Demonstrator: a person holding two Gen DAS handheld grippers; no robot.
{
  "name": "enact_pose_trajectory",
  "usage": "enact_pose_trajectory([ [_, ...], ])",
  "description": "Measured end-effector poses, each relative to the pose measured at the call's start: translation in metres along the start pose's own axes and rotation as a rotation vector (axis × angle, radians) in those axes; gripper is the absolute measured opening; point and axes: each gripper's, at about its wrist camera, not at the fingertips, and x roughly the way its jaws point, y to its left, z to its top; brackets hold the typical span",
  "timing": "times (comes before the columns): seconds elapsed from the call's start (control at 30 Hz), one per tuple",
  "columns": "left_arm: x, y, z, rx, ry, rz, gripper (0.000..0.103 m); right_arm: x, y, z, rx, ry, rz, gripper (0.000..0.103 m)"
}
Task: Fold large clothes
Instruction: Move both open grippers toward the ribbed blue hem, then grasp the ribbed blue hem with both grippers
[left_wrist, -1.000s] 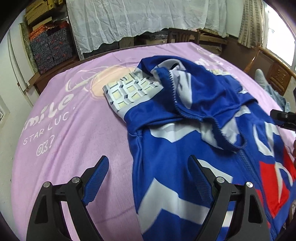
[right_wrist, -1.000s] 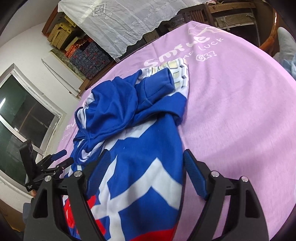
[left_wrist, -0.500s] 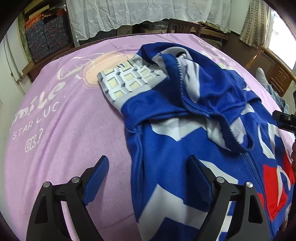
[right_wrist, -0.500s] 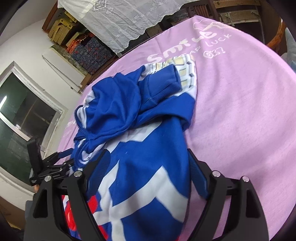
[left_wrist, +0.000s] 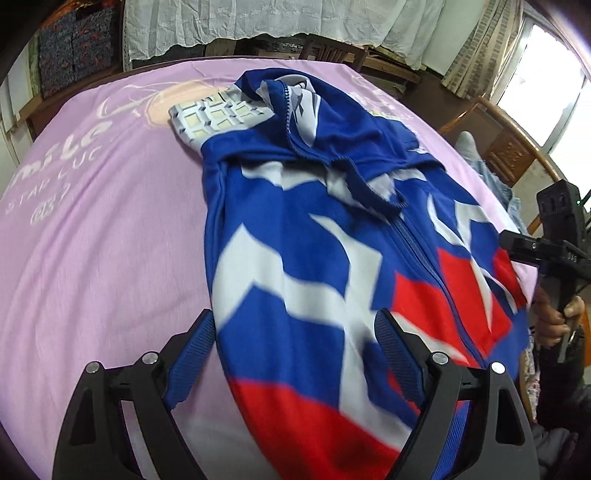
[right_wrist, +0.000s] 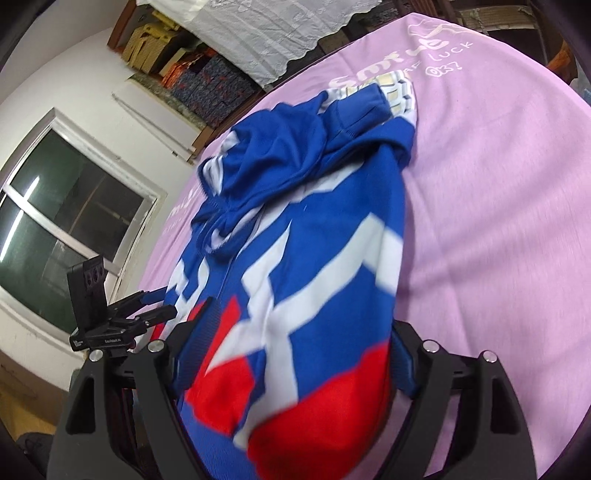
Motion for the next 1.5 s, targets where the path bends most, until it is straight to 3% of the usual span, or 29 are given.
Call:
enact_pose_trajectory([
  [0.17,-0.016,0.004,-0.022,-0.059,-0.016,-0.081,0.087,-0.012,0.01,-0.023,-0.034,0.002,0.013,0.079],
  [0.37,-0.028,-0.007,-0.042,-0.097,-0.007,-0.257,0.087,-0.025,0.018,-0.044,-0.051,-0.015,0.054,0.074],
  [0.53,-0.022,-0.016,-0.042,-0.07,-0.038,-0.237,0.084,-0.03,0.011,-0.049,-0.029,-0.032,0.065,0.053],
  [0.67,-0.017,-0.016,-0.039,-0.065,-0.036,-0.236,0.057,-0.031,0.007,-0.05,-0.035,-0.029,0.054,0.046],
  [0.8,-0.021,-0.021,-0.046,-0.032,-0.041,-0.221,0.057,-0.033,0.011,-0.061,-0.087,-0.002,0.056,0.046],
  [1.0,-0.022,-0.018,-0.049,-0.061,-0.053,-0.242,0.058,-0.029,0.018,-0.067,-0.115,-0.002,0.056,0.046],
  [1.2,-0.024,-0.033,-0.055,0.0,-0.077,-0.144,0.062,-0.025,0.02,-0.063,-0.126,0.001,0.053,0.046],
  [1.37,-0.031,-0.022,-0.065,-0.065,-0.091,-0.258,0.064,-0.026,0.019,-0.065,-0.113,-0.006,0.052,0.046],
  [1.5,-0.031,-0.016,-0.068,-0.071,-0.114,-0.307,0.067,-0.025,0.02,-0.066,-0.118,-0.018,0.05,0.048],
])
